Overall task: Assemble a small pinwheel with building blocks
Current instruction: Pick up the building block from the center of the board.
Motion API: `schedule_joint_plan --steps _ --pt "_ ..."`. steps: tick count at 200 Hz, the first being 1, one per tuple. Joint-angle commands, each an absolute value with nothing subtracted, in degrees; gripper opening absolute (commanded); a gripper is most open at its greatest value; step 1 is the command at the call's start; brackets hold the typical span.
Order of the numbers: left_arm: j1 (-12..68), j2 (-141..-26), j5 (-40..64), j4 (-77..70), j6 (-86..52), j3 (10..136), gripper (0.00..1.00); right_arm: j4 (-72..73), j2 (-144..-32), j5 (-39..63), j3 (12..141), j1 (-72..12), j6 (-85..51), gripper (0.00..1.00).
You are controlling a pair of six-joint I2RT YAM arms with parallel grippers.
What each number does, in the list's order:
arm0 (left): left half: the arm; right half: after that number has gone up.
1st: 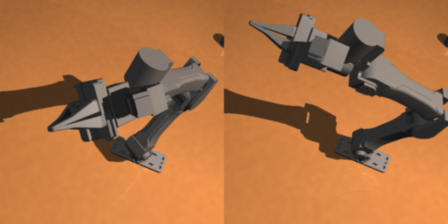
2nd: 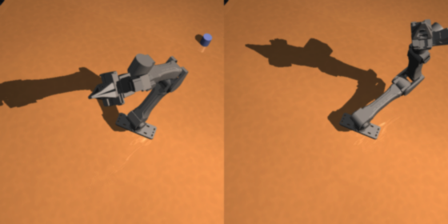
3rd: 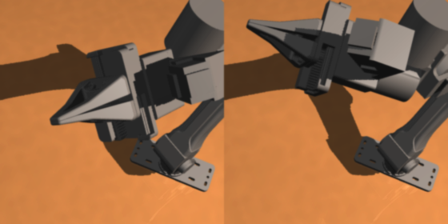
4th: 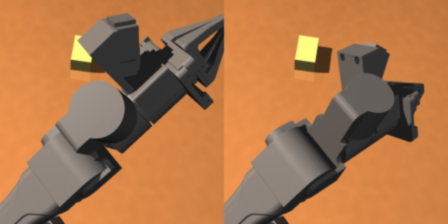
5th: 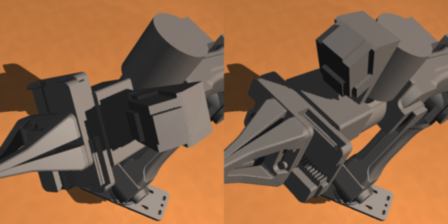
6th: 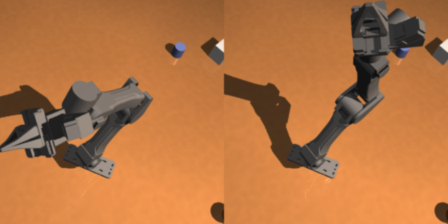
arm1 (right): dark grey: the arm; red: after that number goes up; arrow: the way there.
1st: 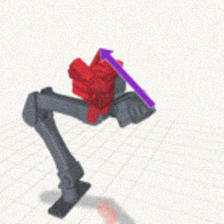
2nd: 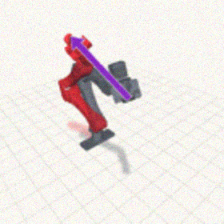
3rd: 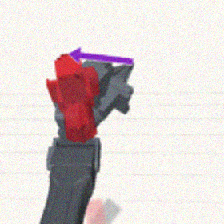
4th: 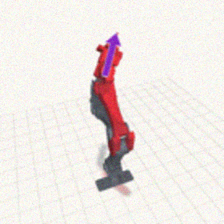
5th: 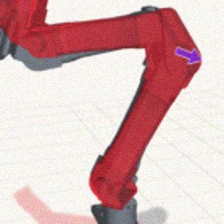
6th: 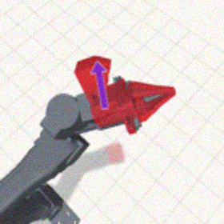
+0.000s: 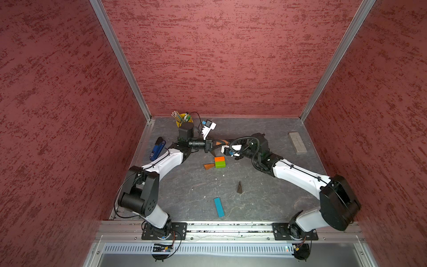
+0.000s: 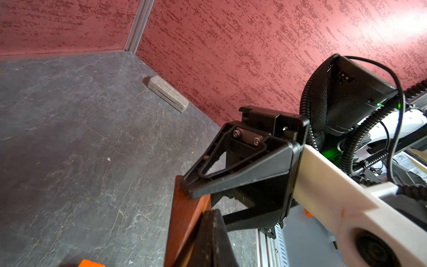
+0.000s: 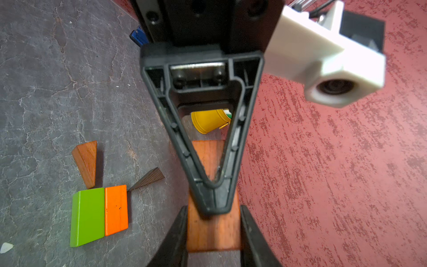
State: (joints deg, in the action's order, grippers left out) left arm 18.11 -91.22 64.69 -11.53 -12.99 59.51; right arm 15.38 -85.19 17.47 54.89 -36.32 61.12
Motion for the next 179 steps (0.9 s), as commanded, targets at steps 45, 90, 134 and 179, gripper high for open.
schedule_joint_plan --steps 45,90,134,179 --pt "18.6 -89.6 65.6 -5.3 -10.6 61.1 1.00 18.1 -83.5 16.5 54.4 -36.8 62.2 0.16" --pt "16.9 -86.2 64.1 -9.8 -11.7 57.5 1.00 17.7 -83.5 15.9 53.8 -36.8 62.7 0.16" --pt "16.6 -84.3 58.9 -5.9 -5.2 55.1 1.00 17.8 -81.5 16.2 53.7 -36.8 62.2 0.16" --pt "11.2 -83.3 59.3 -20.6 -13.0 49.9 0.97 17.7 -80.5 18.5 53.3 -36.7 61.6 0.15"
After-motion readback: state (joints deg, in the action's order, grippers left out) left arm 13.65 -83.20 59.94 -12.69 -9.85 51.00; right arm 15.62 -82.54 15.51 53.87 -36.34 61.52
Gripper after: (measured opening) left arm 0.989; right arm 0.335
